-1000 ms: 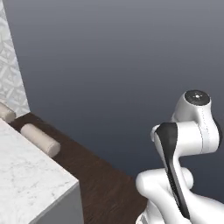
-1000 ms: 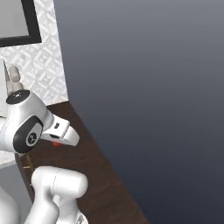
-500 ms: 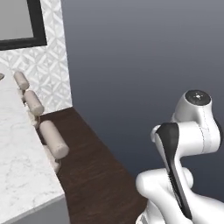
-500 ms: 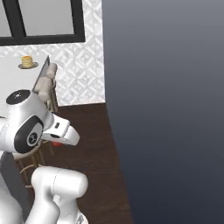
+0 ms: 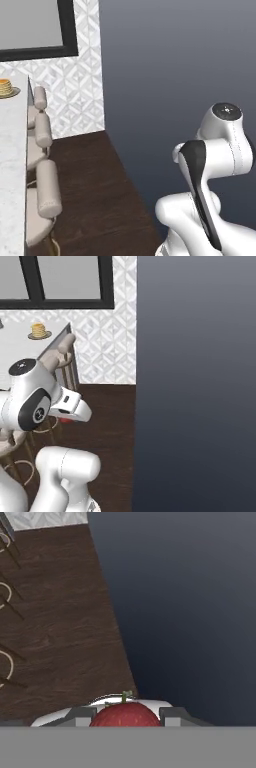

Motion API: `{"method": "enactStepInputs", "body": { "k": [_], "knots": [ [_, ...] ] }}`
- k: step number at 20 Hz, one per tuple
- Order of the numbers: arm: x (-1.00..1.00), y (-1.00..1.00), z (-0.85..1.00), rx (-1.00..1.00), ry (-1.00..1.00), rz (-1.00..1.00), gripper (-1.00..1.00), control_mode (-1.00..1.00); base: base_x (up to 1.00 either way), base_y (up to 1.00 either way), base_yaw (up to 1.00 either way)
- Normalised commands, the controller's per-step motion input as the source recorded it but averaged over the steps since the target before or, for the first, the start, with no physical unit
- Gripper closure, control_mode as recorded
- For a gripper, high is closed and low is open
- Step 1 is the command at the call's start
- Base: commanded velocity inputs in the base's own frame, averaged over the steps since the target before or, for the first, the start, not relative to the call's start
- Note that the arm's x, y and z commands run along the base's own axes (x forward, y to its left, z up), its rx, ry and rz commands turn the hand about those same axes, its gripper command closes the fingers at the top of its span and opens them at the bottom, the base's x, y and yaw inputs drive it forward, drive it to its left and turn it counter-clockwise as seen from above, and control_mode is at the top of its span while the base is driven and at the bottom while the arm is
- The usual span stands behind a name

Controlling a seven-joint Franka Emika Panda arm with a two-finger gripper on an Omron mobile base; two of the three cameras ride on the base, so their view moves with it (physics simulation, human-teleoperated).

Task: Take the strawberry from the fridge and place it on top of the pancake, located on the dining counter.

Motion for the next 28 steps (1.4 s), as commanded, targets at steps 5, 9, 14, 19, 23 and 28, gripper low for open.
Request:
{"method": "enactStepInputs", "body": {
  "k": [5,9,14,19,23,28],
  "knots": [
    [0.00,0.00,0.00,0.00,0.00,0.00,1.00,1.00,1.00,-0.04,0.17],
    [0.00,0.00,0.00,0.00,0.00,0.00,1.00,1.00,1.00,0.00,0.14],
    [0.00,0.00,0.00,0.00,0.00,0.00,1.00,1.00,1.00,-0.06,0.13],
    [0.00,0.00,0.00,0.00,0.00,0.00,1.00,1.00,1.00,-0.17,0.13],
    [0.00,0.00,0.00,0.00,0.00,0.00,1.00,1.00,1.00,-0.22,0.15],
    [0.00,0.00,0.00,0.00,0.00,0.00,1.00,1.00,1.00,-0.58,0.37]
  ]
}}
